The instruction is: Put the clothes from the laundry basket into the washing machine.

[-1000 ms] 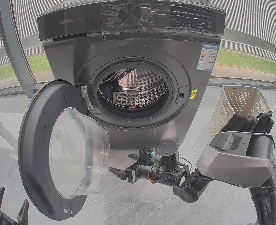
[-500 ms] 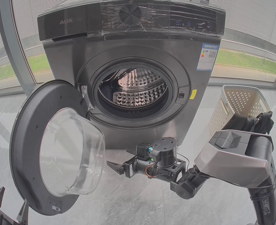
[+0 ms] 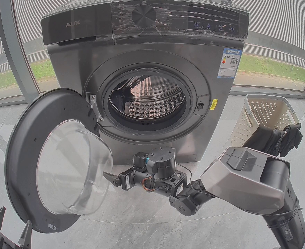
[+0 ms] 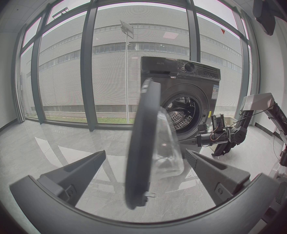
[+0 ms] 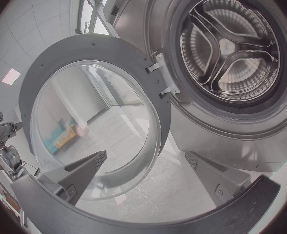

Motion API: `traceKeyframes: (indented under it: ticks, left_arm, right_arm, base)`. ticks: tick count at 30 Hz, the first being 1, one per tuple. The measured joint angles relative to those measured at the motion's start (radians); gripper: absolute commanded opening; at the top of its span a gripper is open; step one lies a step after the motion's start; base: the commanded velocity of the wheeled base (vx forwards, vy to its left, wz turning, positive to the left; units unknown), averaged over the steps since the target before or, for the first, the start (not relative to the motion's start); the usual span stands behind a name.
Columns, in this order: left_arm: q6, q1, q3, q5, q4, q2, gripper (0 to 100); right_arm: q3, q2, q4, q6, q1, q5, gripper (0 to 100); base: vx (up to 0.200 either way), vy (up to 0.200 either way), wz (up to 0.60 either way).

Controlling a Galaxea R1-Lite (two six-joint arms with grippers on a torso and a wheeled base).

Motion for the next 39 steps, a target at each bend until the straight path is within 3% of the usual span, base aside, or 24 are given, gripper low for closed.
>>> traceKeyframes:
  ticks: [11, 27, 33, 39]
  left_arm:
    - [0.001, 0.000, 0.000, 0.000, 0.000, 0.000, 100]
    - [0.000, 0.000, 0.000, 0.001, 0.000, 0.000, 100]
    - [0.000, 0.000, 0.000, 0.002, 0.000, 0.000, 100]
    - [0.000, 0.000, 0.000, 0.002, 0.000, 0.000, 100]
  right_arm:
    - [-0.082, 0.039, -0.005, 0.035, 0.014, -0.034, 100]
    - [-0.194, 0.090, 0.000, 0.040, 0.040, -0.076, 100]
    - [-0.102, 0.047, -0.027, 0.040, 0.022, -0.087, 100]
    - [0.122, -0.096, -0.056, 0.015, -0.039, -0.089, 100]
  base:
    - [0.000, 0.000, 0.00]
    - [0.000, 0.000, 0.00]
    - [0.000, 0.000, 0.00]
    - [0.000, 0.000, 0.00]
